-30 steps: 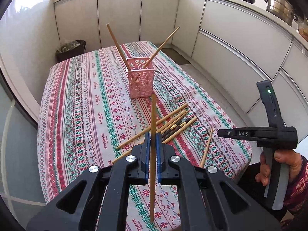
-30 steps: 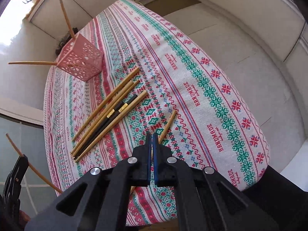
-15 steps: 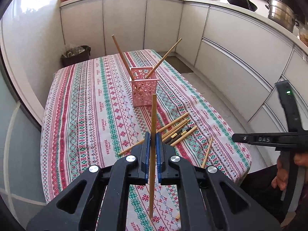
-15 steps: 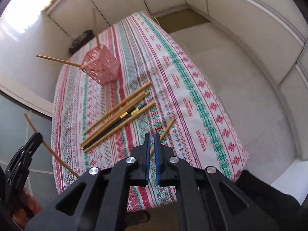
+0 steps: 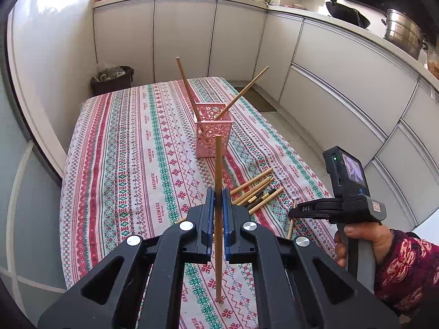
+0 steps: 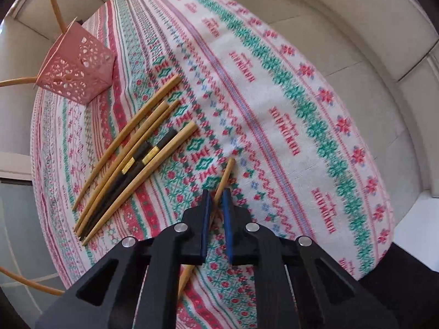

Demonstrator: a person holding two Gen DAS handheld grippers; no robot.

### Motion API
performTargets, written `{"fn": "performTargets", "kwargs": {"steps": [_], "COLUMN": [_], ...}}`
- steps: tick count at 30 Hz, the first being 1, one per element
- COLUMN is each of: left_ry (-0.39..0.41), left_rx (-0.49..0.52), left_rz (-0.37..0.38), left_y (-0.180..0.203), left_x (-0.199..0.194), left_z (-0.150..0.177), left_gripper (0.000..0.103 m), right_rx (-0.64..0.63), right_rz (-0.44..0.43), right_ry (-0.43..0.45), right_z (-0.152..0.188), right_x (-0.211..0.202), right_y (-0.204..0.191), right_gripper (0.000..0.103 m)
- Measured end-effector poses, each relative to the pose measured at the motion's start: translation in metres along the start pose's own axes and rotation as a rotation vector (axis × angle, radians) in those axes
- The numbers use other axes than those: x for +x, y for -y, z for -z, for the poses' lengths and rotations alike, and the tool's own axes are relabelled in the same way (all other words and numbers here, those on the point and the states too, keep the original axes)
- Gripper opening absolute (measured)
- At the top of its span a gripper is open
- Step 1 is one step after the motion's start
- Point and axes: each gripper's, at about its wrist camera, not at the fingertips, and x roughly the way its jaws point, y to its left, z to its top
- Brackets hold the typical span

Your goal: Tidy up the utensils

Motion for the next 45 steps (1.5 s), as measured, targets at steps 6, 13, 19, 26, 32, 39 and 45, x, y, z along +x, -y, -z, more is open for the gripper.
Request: {"fn": "performTargets", "kwargs": {"steps": [6, 13, 19, 26, 32, 39, 45], "left_ry": [0.059, 0.191, 0.249, 0.277, 0.281, 0.29, 0.282], "left_rx": [-0.011, -0.006, -0.015, -0.009, -0.022, -0.041, -0.052], "left_rz": [0.013, 0.02, 0.038, 0.044, 0.078, 0.1, 0.087], "left_y": [0.0, 0.017, 0.029, 0.038, 0.033, 0.018, 0.008], "left_x": [-0.011, -0.03, -0.039, -0.04, -0.037, -0.044, -0.048], "left_z": [-0.003, -0.018, -0.044, -0.057, -0.055, -0.053, -0.051], "left_gripper": [0.005, 0.005, 0.005, 0.005, 0.005, 0.005, 0.006], "right_rx": [-0.076, -0.208, -0.266, -0.243, -0.164, -0.241, -0.192], "right_rz": [-0.11, -0.193, -0.233, -0.109, 0.028, 0.131, 0.041], "right_ry": [0.164, 0.359, 0.472, 0.16, -0.039, 0.04, 0.084], "right_z": [0.023, 0.042, 0.027, -0.008, -0.016, -0.009, -0.003], "right_x": [-0.041, -0.121, -0.181, -0.111, -0.005, 0.002, -0.01], "right_y": [0.003, 0.009, 0.013, 0.011, 0.013, -0.018, -0.003], "right_gripper": [0.007, 0.006, 0.006, 0.031, 0.031, 0.019, 0.005]}}
